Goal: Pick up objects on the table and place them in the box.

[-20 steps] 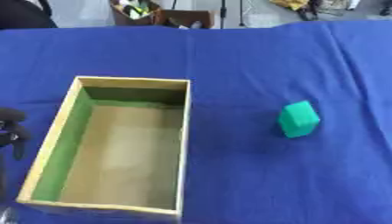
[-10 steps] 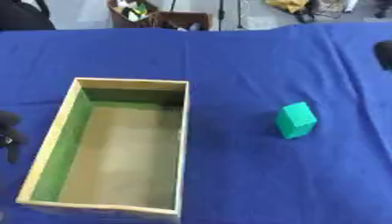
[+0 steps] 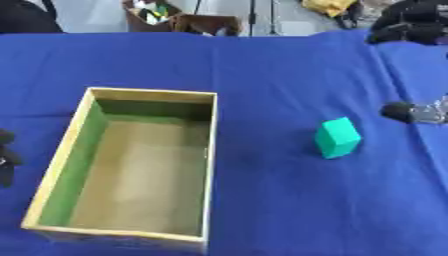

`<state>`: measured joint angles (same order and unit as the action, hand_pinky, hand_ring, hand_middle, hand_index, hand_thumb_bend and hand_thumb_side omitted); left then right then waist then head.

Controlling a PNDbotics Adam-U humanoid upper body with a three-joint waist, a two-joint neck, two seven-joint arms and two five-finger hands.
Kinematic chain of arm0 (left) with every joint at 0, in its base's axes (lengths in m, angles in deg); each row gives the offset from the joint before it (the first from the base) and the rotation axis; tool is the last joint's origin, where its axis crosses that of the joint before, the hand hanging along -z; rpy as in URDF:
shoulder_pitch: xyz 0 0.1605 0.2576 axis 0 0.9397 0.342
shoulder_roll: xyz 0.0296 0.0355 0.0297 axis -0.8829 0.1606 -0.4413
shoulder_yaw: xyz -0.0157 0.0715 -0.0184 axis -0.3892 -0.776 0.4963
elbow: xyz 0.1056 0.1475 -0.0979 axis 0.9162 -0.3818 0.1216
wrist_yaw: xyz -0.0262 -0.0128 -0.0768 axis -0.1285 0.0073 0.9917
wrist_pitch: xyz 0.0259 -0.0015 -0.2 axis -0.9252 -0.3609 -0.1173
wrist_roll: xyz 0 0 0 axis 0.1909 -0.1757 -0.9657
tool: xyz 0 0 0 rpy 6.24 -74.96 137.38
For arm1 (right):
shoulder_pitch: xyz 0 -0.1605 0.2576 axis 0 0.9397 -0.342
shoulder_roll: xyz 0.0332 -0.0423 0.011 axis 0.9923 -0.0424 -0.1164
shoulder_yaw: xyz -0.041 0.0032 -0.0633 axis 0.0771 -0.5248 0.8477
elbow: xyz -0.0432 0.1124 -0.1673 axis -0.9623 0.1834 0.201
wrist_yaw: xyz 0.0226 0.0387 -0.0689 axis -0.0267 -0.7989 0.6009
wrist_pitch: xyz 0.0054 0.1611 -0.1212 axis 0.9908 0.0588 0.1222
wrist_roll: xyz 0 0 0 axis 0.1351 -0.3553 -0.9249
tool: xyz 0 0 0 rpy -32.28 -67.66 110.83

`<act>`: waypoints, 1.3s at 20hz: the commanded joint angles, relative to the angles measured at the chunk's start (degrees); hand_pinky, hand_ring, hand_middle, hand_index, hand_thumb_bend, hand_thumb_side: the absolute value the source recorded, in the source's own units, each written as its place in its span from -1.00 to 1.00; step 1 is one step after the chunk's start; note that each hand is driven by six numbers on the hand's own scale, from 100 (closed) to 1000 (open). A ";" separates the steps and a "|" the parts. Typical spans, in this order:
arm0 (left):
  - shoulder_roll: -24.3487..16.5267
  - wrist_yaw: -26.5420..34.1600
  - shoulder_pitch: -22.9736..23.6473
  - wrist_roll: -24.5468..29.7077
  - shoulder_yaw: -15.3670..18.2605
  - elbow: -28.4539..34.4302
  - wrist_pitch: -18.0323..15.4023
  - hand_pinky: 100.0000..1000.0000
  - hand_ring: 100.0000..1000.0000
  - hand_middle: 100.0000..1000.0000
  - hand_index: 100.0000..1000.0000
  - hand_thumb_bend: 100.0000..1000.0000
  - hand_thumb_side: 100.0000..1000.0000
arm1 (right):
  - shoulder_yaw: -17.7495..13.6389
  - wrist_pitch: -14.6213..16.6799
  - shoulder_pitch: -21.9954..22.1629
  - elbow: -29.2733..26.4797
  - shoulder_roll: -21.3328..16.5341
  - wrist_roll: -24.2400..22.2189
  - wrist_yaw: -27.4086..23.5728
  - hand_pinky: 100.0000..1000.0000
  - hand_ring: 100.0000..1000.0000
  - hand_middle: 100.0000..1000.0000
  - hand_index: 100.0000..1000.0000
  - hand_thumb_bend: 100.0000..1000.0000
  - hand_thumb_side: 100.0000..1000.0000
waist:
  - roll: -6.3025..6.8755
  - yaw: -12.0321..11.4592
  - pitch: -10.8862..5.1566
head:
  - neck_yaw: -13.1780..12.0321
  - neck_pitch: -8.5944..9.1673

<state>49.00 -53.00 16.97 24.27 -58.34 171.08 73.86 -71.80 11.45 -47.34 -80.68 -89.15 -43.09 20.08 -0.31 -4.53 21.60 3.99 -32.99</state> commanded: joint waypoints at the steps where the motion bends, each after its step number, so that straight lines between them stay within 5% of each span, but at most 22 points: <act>1: -1.07 0.43 0.06 0.29 -0.40 1.07 0.03 -1.00 -0.47 -0.17 -0.12 -1.00 0.79 | 1.01 0.91 -2.71 2.74 -0.07 -5.26 -1.41 0.62 0.80 0.57 0.82 -0.16 0.76 | -0.14 -0.05 -1.41 | 0.34 -0.19; 11: -0.83 0.38 0.11 0.65 -0.56 1.07 0.15 -1.00 -0.47 -0.17 -0.12 -1.00 0.79 | 6.40 2.15 -7.44 11.85 4.98 -11.62 -0.02 0.61 0.80 0.58 0.84 -0.19 0.60 | -0.13 -0.45 -1.40 | 0.82 -0.13; 20: -0.59 0.36 -0.03 0.80 -0.60 1.07 0.20 -1.00 -0.47 -0.17 -0.12 -1.00 0.80 | 7.42 1.73 -7.90 17.33 8.26 -11.69 1.90 0.63 0.80 0.58 0.88 0.20 0.56 | -0.06 -0.71 -1.19 | 0.65 -0.27; 26: -0.51 0.30 -0.12 0.90 -0.63 1.07 0.27 -1.00 -0.47 -0.17 -0.12 -1.00 0.80 | 8.08 1.58 -7.50 18.67 9.14 -10.07 3.16 0.63 0.80 0.56 0.88 0.19 0.54 | -0.14 -0.77 -1.08 | 0.33 -0.41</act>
<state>49.03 -52.78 17.31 24.99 -58.83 171.08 74.13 -63.36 11.54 -54.02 -62.09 -78.99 -52.05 22.50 -0.46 -5.27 21.56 4.51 -33.22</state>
